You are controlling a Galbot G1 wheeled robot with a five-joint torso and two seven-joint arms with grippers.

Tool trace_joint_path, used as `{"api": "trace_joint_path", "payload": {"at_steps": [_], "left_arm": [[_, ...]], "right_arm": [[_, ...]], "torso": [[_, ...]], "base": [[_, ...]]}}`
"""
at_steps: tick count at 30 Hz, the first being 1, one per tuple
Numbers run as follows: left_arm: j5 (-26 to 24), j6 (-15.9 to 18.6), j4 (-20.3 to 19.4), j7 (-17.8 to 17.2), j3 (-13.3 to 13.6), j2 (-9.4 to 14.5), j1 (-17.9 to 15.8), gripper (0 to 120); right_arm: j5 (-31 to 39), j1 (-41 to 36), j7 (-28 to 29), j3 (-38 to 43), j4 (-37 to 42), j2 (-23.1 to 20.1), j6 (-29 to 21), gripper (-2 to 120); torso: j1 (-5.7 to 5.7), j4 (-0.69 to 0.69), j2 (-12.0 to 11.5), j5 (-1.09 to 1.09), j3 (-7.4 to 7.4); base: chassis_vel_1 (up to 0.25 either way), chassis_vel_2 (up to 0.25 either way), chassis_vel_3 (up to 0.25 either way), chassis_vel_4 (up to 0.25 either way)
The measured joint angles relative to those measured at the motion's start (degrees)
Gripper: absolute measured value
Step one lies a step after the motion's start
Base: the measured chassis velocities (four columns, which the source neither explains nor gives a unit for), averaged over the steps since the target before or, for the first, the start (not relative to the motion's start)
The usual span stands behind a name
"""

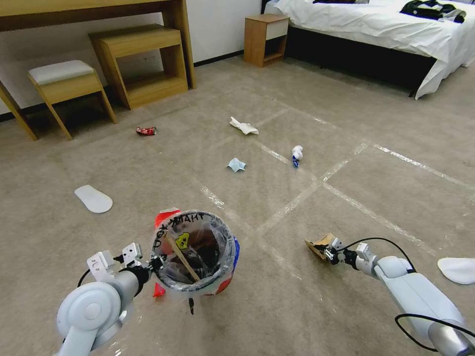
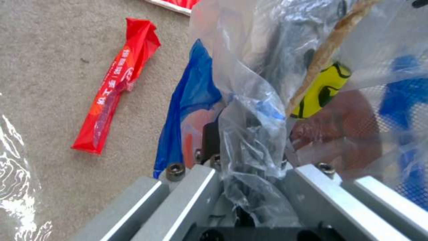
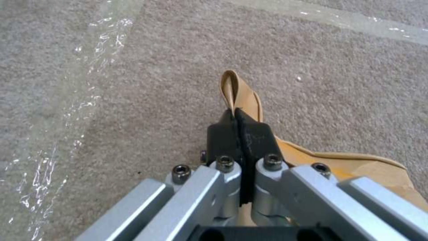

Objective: Pick up the trash bin and place the garbage on the floor into it.

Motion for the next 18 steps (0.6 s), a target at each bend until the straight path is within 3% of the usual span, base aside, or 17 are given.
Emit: {"api": "trace_joint_path", "payload": {"at_steps": [8,18], "left_arm": [[0.0,-0.1,0.5,0.0,0.3,-0.1,-0.3,0],[-0.5,-0.1,0.6,-0.3,0.6,0.2,-0.5,0]], "right_arm": [[1.3,-0.3,-0.1,1.3,0.8,0.1,0.1,0],[8.3,0.3,-1.4,6.8,9.5,-2.3,0.9,0]], "torso": [[0.01,0.00,0.0,0.01,0.00],[0.01,0.00,0.0,0.03,0.01]], "base": [[0.000,0.000,0.000,0.000],[0.000,0.000,0.000,0.000]]}}
